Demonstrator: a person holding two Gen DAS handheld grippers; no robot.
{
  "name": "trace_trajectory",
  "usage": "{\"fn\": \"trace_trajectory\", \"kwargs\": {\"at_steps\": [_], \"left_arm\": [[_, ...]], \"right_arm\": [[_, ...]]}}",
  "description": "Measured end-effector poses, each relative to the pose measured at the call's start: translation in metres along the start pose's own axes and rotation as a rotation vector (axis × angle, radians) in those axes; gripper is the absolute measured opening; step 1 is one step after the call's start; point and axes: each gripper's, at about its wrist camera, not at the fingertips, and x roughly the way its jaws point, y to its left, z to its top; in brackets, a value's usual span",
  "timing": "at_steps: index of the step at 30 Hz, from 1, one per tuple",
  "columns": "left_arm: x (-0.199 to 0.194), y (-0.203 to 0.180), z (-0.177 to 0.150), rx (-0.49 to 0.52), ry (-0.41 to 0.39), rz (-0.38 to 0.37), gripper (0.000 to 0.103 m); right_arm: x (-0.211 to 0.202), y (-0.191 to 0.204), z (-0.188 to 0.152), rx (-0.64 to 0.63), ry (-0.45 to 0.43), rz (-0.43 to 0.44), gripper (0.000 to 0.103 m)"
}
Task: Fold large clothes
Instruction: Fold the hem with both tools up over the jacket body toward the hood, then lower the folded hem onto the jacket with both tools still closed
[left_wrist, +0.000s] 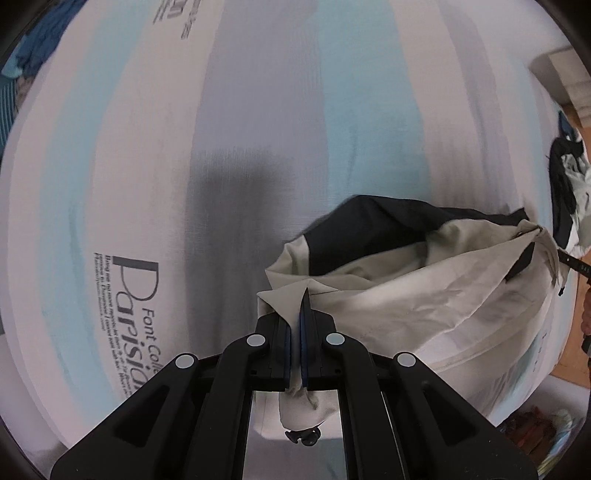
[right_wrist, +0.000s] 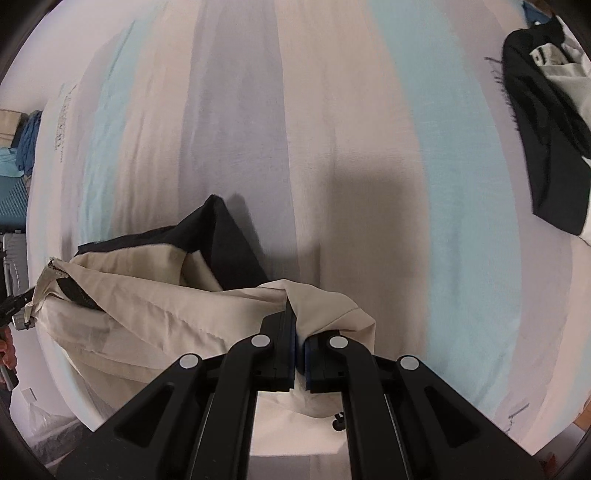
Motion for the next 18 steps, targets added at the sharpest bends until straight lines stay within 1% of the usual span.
{"fn": "trace_trajectory", "kwargs": {"at_steps": [3, 5, 6, 12, 15, 18], "left_arm": [[0.018, 0.009, 0.01, -0.039, 0.034, -0.019, 0.002], [0.027, 0.009, 0.016, -0.039, 0.043, -0.015, 0.002], [0.031, 0.007, 0.019, -0.028, 0.039, -0.001, 0.002], [0.042, -0.008, 0.025, 0.002, -0.032, 0.073, 0.003], [0.04, -0.01, 0.023, -0.012, -0.063, 0.08, 0.004], [0.032, -0.011, 0.014, -0.025, -0.106, 0.083, 0.005]], "right_arm": [[0.015, 0.004, 0.013, -0.008, 0.026, 0.004, 0.002], [0.022, 0.005, 0.021, -0.01, 0.041, 0.008, 0.002], [0.026, 0.006, 0.026, -0.018, 0.048, 0.006, 0.002], [0.044, 0.01, 0.043, -0.027, 0.077, 0.006, 0.002], [0.044, 0.013, 0.045, -0.033, 0.076, 0.007, 0.005], [0.039, 0.017, 0.04, -0.057, 0.056, -0.006, 0.006]]}}
